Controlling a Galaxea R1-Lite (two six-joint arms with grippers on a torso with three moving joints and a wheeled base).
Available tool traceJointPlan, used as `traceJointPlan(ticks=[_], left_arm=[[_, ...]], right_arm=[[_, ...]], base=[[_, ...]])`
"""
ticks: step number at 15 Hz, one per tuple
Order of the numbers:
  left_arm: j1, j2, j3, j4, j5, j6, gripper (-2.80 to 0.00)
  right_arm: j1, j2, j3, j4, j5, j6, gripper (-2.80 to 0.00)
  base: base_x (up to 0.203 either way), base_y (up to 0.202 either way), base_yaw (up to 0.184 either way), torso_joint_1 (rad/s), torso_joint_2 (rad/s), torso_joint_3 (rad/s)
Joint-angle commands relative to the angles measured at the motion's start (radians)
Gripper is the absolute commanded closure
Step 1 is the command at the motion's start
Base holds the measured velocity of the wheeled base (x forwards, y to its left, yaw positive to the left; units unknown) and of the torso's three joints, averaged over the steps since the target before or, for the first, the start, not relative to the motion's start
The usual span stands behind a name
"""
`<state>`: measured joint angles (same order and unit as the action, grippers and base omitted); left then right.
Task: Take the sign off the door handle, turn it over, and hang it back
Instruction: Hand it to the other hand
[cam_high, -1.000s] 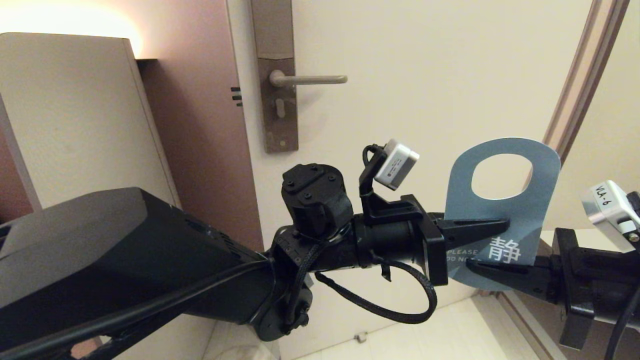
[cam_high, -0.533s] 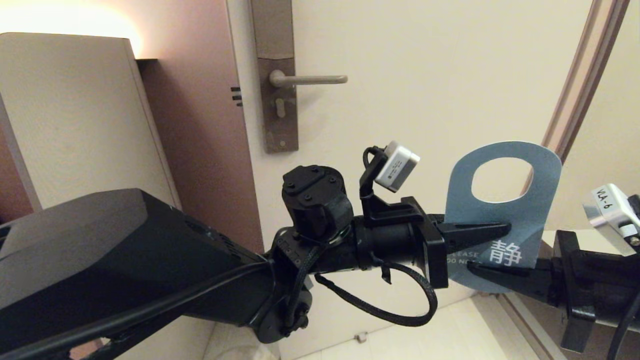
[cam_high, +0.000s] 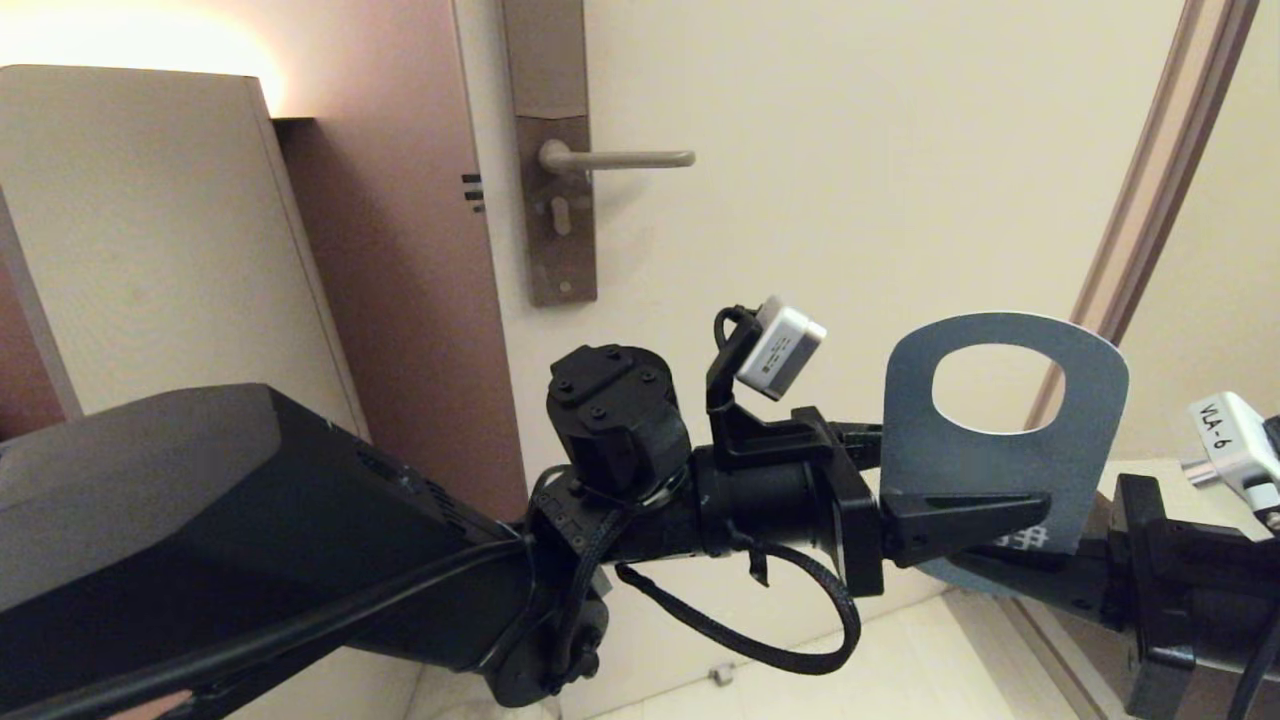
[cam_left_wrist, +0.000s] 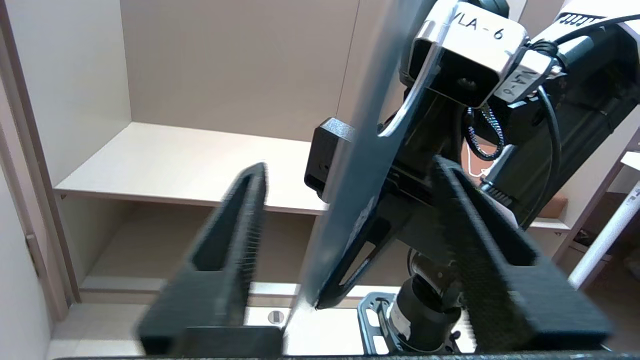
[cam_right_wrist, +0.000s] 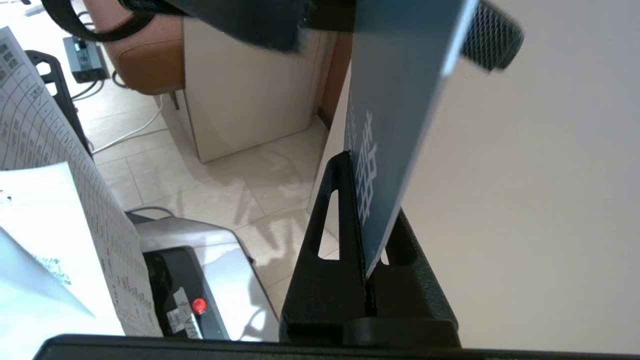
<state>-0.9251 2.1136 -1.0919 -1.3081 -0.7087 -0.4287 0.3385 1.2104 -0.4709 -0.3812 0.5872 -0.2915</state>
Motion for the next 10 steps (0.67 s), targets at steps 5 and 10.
traceJointPlan(ticks=[5, 10], left_arm=[[0.006, -0.025, 0.046, -0.010, 0.015, -0.001, -2.80], [0.057, -0.084, 0.148, -0.010, 0.023, 0.008, -2.80]], right_arm=[[0.000, -0.024, 0.016, -0.003, 0.003, 0.003, 0.00], [-0.001, -0.028, 0.026, -0.004, 0.003, 0.005, 0.00]], base=[[0.000, 0.000, 0.000, 0.000, 0.00, 0.000], [0.000, 0.000, 0.000, 0.000, 0.00, 0.000]])
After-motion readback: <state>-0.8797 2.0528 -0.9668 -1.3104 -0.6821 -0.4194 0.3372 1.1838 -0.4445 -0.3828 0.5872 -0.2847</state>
